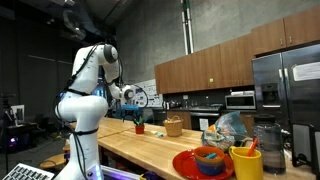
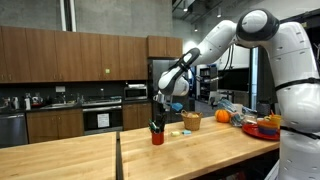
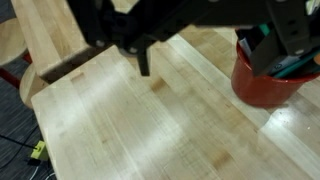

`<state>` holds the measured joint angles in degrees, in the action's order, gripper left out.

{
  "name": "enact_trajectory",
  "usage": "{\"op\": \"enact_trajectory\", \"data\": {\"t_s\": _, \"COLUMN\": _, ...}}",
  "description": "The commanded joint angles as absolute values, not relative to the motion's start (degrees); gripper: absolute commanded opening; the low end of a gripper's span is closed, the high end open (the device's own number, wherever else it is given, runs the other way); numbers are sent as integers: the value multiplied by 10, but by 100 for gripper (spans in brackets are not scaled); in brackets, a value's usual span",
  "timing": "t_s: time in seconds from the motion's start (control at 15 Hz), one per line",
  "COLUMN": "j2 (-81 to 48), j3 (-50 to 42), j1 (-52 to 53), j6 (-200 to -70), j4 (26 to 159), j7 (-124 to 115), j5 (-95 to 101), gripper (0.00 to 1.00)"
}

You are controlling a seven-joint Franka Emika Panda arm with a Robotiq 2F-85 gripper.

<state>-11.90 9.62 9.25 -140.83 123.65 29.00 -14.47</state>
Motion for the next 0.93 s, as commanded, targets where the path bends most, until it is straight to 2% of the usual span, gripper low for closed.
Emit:
{"op": "enact_trajectory", "data": {"t_s": 0.0, "j2": -170, "j3": 113, "j1": 69, "j6": -1420, "j4": 1198, "j7": 333, "j5": -132, "gripper": 100}}
{"op": "enact_trajectory", "data": {"t_s": 0.53, "j2": -220, "j3": 134, "j1": 43, "j6": -1421, "j4": 1145, "j7": 373, "j5": -119, "gripper": 100}}
{"op": "enact_trajectory", "data": {"t_s": 0.87, "j2": -223, "j3": 160, "j1": 15, "j6": -1376, "j4": 1122, "j7": 420, "j5": -155, "gripper": 100}}
